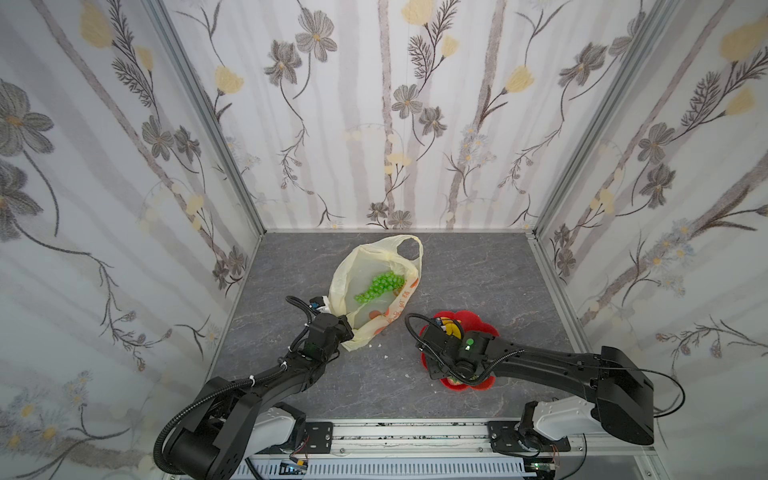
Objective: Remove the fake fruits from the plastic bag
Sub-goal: 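Lower the banana onto the red plate beside the other fruits, then open the right gripper, raise it and move it over the bag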
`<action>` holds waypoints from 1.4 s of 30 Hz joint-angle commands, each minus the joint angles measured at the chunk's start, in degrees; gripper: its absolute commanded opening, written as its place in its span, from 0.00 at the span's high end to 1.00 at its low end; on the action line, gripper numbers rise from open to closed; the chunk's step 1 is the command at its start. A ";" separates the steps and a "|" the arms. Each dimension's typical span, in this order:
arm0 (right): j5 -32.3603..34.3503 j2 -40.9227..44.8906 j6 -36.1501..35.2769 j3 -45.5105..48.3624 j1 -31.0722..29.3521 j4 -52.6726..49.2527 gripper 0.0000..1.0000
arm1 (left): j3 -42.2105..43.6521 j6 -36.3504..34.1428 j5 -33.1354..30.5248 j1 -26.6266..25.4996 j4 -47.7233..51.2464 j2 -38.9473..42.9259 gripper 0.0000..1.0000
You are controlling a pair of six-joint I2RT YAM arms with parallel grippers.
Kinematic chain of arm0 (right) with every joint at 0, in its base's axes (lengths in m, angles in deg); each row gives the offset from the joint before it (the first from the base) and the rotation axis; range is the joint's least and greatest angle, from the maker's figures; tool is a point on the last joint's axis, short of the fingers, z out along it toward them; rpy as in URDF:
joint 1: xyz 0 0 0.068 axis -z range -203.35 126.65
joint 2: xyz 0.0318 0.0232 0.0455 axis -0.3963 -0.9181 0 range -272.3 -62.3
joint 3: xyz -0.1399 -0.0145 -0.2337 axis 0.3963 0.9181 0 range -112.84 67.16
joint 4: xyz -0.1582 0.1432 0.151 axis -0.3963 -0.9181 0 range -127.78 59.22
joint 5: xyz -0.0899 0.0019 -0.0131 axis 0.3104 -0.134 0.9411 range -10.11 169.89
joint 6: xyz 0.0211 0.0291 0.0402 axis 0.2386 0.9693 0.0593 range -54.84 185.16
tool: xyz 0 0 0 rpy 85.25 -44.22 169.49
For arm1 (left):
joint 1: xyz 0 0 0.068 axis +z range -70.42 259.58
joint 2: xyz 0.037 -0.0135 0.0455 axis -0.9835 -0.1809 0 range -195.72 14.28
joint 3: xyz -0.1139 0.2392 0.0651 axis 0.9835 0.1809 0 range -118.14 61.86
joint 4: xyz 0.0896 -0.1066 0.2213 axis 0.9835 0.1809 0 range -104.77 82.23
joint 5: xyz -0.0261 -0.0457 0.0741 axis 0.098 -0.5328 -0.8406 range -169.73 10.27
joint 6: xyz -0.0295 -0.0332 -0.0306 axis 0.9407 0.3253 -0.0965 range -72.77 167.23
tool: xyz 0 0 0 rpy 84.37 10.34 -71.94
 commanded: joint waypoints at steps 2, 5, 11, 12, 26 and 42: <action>2.82 0.20 0.56 0.12 -0.05 -1.37 0.69 | -0.03 0.10 -0.05 0.15 -1.69 0.02 1.00; 2.59 -0.04 0.50 0.19 -0.15 -0.90 0.69 | -0.03 0.03 -0.09 0.10 -1.74 0.02 1.00; 2.65 -0.39 0.54 -0.10 -0.50 -0.74 0.69 | 0.10 0.01 -0.14 0.11 -1.76 0.11 1.00; 2.78 -0.31 0.54 0.08 -0.49 -0.50 0.71 | 0.10 0.01 -0.09 0.10 -1.74 0.11 1.00; 3.84 -0.07 0.48 -1.38 -0.84 -1.10 0.67 | -0.02 0.02 0.17 0.19 -1.75 0.02 1.00; 18.79 9.71 -3.08 -12.23 1.41 -1.34 0.49 | -1.21 -0.65 2.73 0.14 -1.75 -1.61 1.00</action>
